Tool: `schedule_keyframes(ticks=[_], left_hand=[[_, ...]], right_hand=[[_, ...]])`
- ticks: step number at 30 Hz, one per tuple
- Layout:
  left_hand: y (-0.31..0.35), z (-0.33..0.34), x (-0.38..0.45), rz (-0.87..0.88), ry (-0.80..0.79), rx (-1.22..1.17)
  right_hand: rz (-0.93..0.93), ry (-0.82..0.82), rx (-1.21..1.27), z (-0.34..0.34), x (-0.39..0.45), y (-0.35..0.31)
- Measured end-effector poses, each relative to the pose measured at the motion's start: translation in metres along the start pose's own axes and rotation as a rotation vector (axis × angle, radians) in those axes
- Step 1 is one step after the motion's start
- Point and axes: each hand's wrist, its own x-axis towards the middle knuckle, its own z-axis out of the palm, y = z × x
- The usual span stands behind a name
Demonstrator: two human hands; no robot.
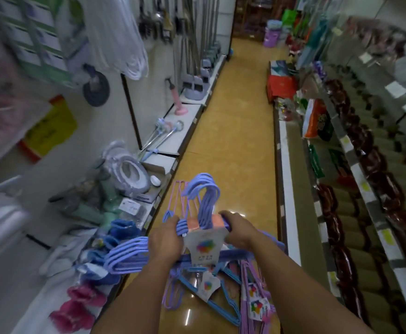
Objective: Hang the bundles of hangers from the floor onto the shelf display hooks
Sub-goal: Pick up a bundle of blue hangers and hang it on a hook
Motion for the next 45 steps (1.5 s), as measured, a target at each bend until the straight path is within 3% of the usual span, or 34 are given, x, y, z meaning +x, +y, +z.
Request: schedule_keyframes(ticks=[4,8,14,22,30,42,45], left_hand=[[-0.029,-0.027,-0.014,-0.171,0.036,-0.069],[-0.043,-0.053,-0.050,-0.301,0.105,-0.130],[-0.051,-0.077,-0.120,-0.483,0.239,-0.096],[-0.086,-0.094,-0.243,-0.747,0.364,-0.181],[-0.126,-0.108,-0.361,-0.918,0.518,-0.155],[-0.165,-0.165,-0.548,-1.023,0.687,0.013],[-0.176,-0.186,-0.596,-1.018,0.763,-0.001]], right_hand=[[-0.119,0.107,-0.281,0.003,0.001,-0.029],[-0.321,0.190,-0.356,0.009,-0.005,-0.070],[-0.512,0.130,-0.420,0.035,-0.034,-0.105],[-0.729,-0.068,-0.524,0.097,-0.096,-0.166],[-0.966,-0.096,-0.650,0.164,-0.184,-0.214],[-1.152,-0.053,-0.465,0.244,-0.350,-0.280],[-1.165,-0.134,-0.394,0.260,-0.394,-0.303]])
